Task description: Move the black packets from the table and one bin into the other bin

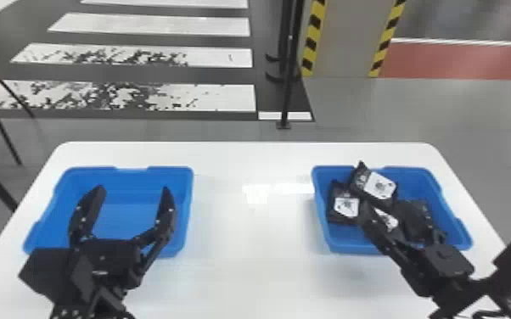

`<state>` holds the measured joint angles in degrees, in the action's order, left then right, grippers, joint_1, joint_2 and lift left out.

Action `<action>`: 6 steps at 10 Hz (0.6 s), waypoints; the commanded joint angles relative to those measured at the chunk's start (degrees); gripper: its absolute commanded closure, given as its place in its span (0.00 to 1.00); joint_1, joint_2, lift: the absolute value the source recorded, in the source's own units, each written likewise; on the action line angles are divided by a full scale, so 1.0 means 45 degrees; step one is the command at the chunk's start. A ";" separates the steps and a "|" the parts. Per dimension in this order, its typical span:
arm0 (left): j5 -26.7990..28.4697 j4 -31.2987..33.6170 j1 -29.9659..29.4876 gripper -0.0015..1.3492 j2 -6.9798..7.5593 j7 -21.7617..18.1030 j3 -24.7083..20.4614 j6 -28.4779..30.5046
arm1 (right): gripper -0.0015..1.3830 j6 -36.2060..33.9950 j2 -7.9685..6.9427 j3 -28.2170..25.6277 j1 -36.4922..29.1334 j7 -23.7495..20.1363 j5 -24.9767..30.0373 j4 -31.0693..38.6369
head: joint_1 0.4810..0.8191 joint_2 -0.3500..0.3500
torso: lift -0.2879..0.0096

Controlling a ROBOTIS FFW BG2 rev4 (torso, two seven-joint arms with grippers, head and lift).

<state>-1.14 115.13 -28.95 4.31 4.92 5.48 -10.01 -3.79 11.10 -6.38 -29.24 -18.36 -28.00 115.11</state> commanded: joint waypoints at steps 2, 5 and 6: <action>-0.0001 0.0026 -0.0003 0.10 0.0000 0.0000 0.0000 -0.0026 | 0.19 0.0000 -0.0005 -0.0005 0.0000 -0.0001 0.0154 0.0154 | 0.63 0.43 | 0.60; -0.0001 0.0026 -0.0003 0.10 0.0000 0.0000 0.0025 -0.0057 | 0.19 0.0000 -0.0005 -0.0005 0.0000 -0.0001 0.0128 0.0154 | 0.63 0.43 | 0.60; -0.0001 0.0026 -0.0003 0.10 0.0000 0.0000 0.0000 -0.0057 | 0.19 0.0000 0.0015 -0.0005 0.0000 -0.0001 0.0128 0.0123 | 0.63 0.43 | 0.60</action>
<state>-1.18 115.24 -28.96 4.31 4.92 5.52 -10.25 -3.79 11.14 -6.40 -29.25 -18.36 -27.42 115.72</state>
